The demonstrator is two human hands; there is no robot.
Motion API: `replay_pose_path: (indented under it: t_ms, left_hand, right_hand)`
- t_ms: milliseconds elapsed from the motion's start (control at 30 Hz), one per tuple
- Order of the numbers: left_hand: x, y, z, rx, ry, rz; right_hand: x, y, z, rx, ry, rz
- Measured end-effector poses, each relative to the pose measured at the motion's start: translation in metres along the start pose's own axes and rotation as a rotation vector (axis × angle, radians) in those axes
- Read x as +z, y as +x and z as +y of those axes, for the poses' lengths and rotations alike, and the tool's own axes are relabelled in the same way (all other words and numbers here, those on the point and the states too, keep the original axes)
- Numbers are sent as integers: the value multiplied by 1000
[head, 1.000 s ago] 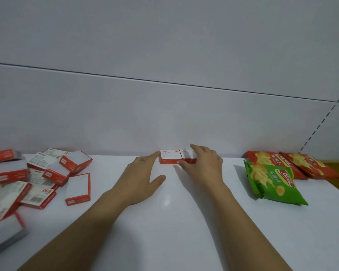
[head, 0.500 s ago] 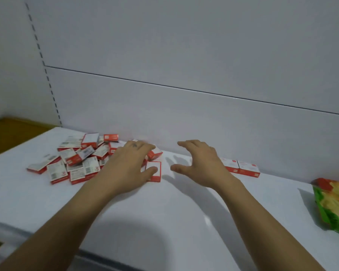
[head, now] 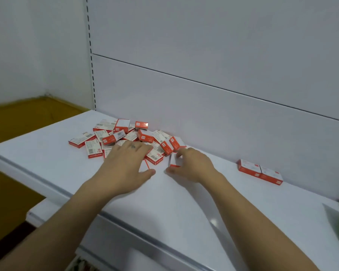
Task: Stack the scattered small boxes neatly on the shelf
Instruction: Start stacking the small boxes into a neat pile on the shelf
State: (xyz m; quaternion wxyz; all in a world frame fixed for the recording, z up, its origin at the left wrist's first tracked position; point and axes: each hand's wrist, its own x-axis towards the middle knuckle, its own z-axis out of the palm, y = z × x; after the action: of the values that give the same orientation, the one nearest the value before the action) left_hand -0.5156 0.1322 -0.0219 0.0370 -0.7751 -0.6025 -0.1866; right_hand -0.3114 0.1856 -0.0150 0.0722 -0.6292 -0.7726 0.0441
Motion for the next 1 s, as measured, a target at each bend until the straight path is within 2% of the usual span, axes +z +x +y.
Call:
replay_pose_path:
  t_ms: [200,400,500,600,700,1000]
  left_hand:
    - [5,-7,6,-25,-49,5]
    - [11,-9,15,11,-65,16]
    - [12,-5,25,50,-78,29]
    - [13,4,35,102,-89,40]
    - [18,13,47,158,-98,34]
    - [30,58,105,327,-167,-12]
  right_hand:
    - [21,-2,-16,101,42,163]
    - [25,-6,-9,134,21,155]
    - [22,-16,4,190,188,137]
    - [19,-28,20,157,308,117]
    - [10,-40,38,156,376,172]
    - [-31,-71,108,115,386,284]
